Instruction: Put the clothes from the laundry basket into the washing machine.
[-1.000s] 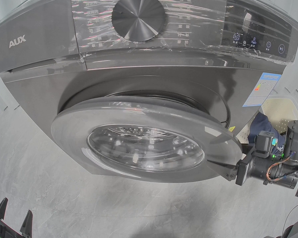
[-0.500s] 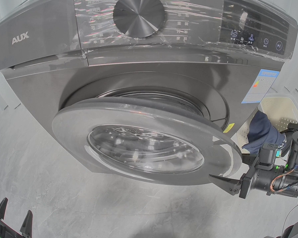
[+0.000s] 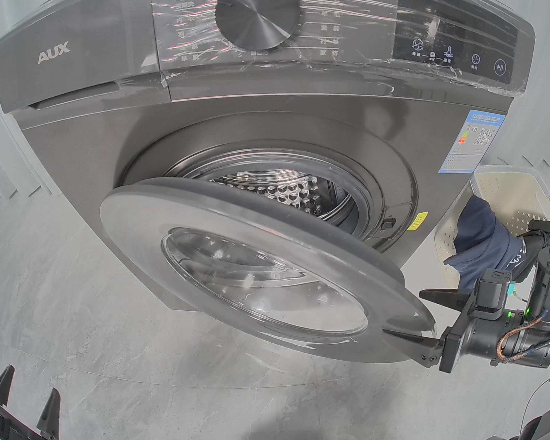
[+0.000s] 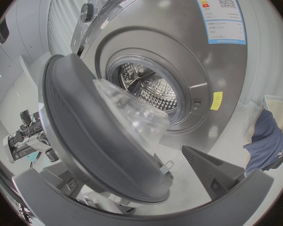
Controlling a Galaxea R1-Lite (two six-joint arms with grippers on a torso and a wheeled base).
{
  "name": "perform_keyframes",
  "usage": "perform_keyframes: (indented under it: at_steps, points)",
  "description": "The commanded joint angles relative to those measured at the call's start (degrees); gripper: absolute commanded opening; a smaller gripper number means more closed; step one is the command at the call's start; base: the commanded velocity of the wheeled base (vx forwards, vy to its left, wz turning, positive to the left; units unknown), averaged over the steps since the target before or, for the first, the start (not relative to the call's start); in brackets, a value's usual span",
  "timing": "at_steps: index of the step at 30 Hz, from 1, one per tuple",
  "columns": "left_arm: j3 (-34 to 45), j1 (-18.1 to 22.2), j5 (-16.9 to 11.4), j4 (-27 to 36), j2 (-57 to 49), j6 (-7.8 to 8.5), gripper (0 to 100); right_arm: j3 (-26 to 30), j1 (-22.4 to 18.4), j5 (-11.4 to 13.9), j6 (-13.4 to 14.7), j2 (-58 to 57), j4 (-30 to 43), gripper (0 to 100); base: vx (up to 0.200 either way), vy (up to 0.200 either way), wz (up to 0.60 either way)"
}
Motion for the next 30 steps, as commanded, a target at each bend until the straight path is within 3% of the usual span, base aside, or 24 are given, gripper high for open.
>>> perform_keyframes:
  at_steps: [1,8,18,19,21,23,28,30]
  points:
    - [0.7,0.0,0.0,0.0,-0.7,-0.10,100,-1.4,1.2,0.0,0.0,2.9,-0.2,100,-0.200,0.000,0.00]
    - [0.7,0.0,0.0,0.0,-0.7,-0.10,100,1.5,3.9,0.2,0.1,2.1,-0.1,100,0.000,0.000,0.00]
    - [0.7,0.0,-0.1,0.0,-0.7,0.16,100,14.9,3.0,0.0,-0.7,-4.9,0.9,100,0.000,0.000,0.00]
    - [0.7,0.0,-0.1,0.0,-0.7,0.25,100,18.0,1.7,-0.1,-1.3,-5.4,1.3,100,0.000,0.000,0.00]
    - [0.7,0.0,-0.1,0.0,-0.7,0.16,100,18.4,0.2,-0.1,-1.4,-5.4,1.6,100,0.000,0.000,0.00]
    - [0.7,0.0,-0.1,0.0,-0.7,0.16,100,17.7,-7.5,0.1,-1.8,-4.7,2.4,100,0.000,0.000,0.00]
    - [0.7,0.0,-0.1,0.0,-0.7,0.16,100,10.5,-17.1,2.9,-4.5,-0.9,3.2,100,0.000,0.000,0.00]
    - [0.7,0.0,-0.1,0.0,-0.7,0.16,100,7.2,-18.6,3.5,-5.2,0.7,3.4,100,0.000,0.000,0.00]
